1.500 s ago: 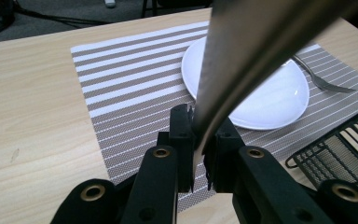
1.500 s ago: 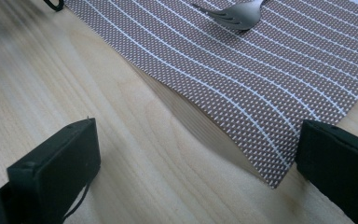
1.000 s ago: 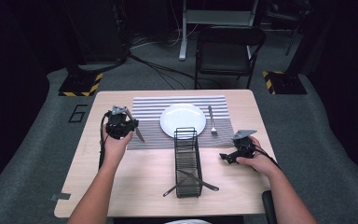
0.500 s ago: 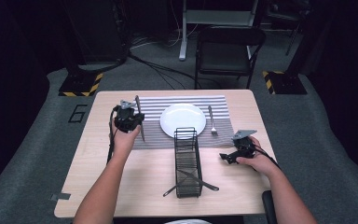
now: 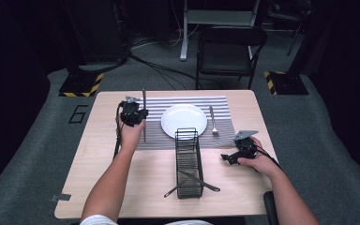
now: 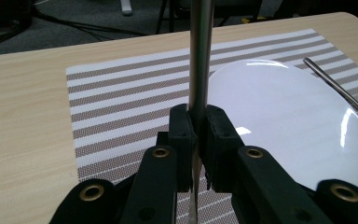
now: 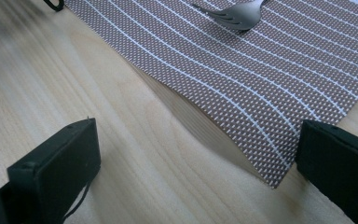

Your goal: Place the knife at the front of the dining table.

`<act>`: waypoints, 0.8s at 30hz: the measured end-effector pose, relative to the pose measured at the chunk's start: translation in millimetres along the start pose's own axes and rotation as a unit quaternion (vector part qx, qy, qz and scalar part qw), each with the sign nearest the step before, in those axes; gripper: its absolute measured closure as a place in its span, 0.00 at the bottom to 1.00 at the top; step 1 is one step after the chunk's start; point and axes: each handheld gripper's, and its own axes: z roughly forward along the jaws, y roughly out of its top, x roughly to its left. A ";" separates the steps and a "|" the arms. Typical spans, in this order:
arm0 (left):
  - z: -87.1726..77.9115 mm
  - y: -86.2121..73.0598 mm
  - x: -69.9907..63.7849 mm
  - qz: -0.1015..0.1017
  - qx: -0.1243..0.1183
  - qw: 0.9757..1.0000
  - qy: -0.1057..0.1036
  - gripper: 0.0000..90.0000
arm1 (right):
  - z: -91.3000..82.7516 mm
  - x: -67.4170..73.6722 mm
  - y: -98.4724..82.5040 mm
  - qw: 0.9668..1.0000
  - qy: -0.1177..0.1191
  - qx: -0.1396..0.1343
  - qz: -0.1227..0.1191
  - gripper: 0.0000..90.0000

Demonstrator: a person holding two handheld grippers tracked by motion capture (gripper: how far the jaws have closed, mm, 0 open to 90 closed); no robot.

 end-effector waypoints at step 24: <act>41.3 -7.9 16.7 -0.081 -0.005 0.997 0.016 0.92 | 0.3 -0.9 0.3 1.000 0.001 -0.001 -0.004 0.00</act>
